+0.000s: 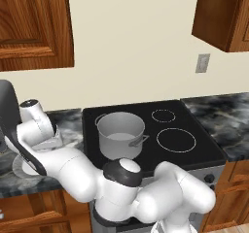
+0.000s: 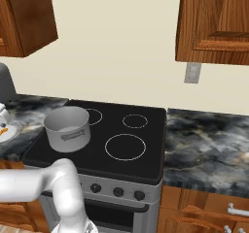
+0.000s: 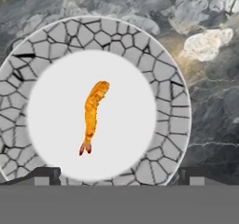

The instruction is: Retrieve the frozen meat and place it in the pot on a burner. Then turn the burner on.

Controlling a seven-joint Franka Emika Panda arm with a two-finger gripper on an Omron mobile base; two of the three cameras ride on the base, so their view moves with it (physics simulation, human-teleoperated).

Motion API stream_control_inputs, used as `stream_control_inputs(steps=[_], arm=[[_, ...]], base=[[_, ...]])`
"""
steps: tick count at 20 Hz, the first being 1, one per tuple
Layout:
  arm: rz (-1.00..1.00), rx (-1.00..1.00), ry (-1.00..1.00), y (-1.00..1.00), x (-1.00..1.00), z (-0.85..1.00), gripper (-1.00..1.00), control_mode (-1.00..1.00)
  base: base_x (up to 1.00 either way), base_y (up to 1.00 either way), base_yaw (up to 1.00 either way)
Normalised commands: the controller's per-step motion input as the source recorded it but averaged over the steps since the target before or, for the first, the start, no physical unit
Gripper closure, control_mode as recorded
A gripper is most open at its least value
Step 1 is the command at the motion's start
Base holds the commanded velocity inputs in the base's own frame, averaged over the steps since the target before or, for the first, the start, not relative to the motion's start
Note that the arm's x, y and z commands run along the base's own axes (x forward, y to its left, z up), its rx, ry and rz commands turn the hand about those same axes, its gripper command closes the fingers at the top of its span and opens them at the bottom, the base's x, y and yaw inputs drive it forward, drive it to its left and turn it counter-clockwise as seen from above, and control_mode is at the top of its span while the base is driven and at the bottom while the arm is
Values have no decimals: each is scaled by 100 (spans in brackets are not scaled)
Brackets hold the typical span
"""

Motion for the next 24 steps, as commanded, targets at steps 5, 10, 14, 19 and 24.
stream_control_inputs(steps=[5,10,14,19,24], arm=[[0,0,7,4,28,-21,-100,-100],[0,0,1,5,22,-4,-100,-100],[0,0,0,21,14,-7,-100,-100],[-1,-1,2,20,11,-22,-100,-100],[-1,-1,1,15,5,-26,-100,-100]], base=[[0,0,0],[0,0,0],[0,0,0],[0,0,0],[0,0,0]])
